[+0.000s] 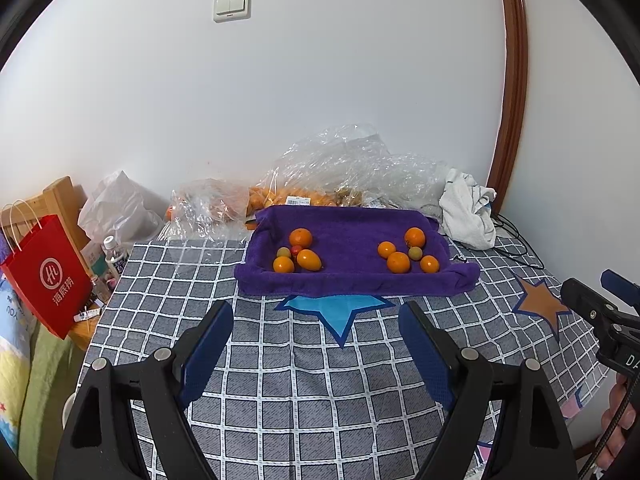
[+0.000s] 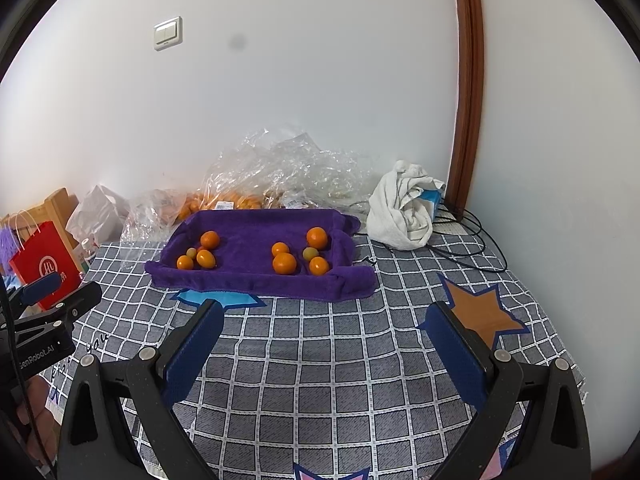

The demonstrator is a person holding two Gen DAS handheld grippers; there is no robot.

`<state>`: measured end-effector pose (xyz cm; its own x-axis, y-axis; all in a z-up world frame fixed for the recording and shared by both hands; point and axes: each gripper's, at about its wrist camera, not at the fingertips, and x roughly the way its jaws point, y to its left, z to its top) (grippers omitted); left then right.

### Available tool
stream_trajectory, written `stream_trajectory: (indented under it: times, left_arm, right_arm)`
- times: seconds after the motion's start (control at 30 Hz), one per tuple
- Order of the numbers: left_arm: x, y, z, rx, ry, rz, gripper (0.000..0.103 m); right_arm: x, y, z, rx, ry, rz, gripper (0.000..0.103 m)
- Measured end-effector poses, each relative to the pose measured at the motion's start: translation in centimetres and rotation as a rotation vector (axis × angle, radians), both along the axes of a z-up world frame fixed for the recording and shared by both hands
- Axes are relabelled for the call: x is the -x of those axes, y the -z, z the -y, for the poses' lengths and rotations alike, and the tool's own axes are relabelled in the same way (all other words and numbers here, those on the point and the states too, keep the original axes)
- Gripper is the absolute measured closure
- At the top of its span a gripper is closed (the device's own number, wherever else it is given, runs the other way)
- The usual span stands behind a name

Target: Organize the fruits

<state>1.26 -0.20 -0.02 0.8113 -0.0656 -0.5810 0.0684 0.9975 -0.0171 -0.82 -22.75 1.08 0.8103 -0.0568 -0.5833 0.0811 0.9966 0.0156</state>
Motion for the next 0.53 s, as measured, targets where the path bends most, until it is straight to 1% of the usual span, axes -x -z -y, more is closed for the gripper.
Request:
stream_trajectory:
  times: [0.37,0.53]
  left_arm:
    - [-0.05,-0.04,0.08,0.001,-0.002,0.003,0.019]
    - [-0.27,0.00,0.46,-0.011,0.005,0.004,0.019]
  right_arm:
    - [0.17,-0.18,-0.11,0.001,-0.001,0.003,0.003]
    - [0.17,-0.29,-0.32,0.004,-0.003,0.004,0.003]
